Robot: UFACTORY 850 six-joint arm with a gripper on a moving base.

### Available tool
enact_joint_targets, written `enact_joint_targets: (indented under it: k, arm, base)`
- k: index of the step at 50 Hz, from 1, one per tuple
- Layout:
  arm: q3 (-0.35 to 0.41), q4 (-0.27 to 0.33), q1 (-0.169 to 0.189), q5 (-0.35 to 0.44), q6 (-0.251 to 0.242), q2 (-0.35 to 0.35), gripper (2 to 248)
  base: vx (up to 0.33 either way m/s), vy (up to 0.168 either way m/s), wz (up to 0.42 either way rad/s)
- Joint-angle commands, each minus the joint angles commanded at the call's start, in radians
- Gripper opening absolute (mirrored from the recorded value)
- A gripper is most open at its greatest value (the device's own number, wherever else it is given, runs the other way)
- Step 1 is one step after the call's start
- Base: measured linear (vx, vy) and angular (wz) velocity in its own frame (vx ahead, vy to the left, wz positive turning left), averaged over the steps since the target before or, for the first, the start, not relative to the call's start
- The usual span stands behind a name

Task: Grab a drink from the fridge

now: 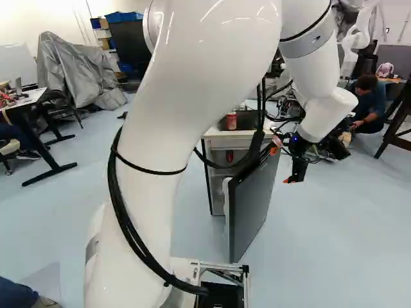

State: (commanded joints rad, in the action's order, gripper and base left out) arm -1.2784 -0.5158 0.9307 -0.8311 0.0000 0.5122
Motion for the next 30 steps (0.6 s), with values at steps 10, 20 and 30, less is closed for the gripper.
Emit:
enact_joint_targets:
  k: [10,20,30]
  arm:
    - [0.030,0.000,-0.009,0.000,0.000,-0.020,247]
    - [0.086,0.016,-0.012,0.004,0.000,-0.057,247]
    - [0.145,0.081,-0.014,0.022,0.000,-0.098,247]
  base:
    - [0.000,0.000,0.000]
    - [0.000,0.000,0.000]
    - [0.000,0.000,0.000]
